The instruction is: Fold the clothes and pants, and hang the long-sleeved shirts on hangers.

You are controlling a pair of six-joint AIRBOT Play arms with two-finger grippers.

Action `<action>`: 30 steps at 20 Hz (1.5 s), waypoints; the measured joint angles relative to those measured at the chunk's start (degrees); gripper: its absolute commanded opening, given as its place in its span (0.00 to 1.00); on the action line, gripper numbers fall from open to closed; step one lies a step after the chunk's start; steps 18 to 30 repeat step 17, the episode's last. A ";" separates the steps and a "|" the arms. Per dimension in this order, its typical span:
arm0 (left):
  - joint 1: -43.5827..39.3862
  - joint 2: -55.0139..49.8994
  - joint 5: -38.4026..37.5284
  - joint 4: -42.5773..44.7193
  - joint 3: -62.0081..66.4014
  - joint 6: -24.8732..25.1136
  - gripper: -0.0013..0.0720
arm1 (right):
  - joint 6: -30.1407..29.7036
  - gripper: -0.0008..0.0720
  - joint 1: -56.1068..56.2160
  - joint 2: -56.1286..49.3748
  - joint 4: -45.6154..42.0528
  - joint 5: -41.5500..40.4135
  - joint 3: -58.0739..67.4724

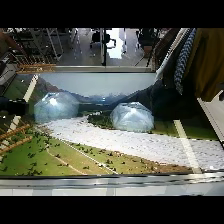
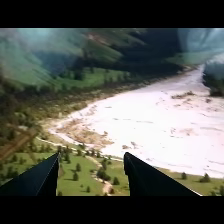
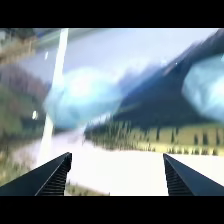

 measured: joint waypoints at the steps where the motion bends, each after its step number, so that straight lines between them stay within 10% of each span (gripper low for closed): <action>1: 0.07 0.46 0.94 0.92 0.02 -0.50 0.58 | -0.22 0.78 3.96 0.02 -3.37 -0.44 -2.49; 4: 0.15 1.05 2.38 2.95 0.02 -1.16 0.58 | -0.50 0.57 13.27 0.00 -14.91 -7.15 -10.60; 12: 0.17 1.36 3.41 4.28 0.02 -1.77 0.58 | -0.63 0.57 20.22 -1.01 -28.72 -19.98 -22.53; 30: 0.17 1.36 3.56 4.44 0.02 -1.77 0.58 | -0.63 0.57 20.65 -1.11 -29.92 -21.16 -23.45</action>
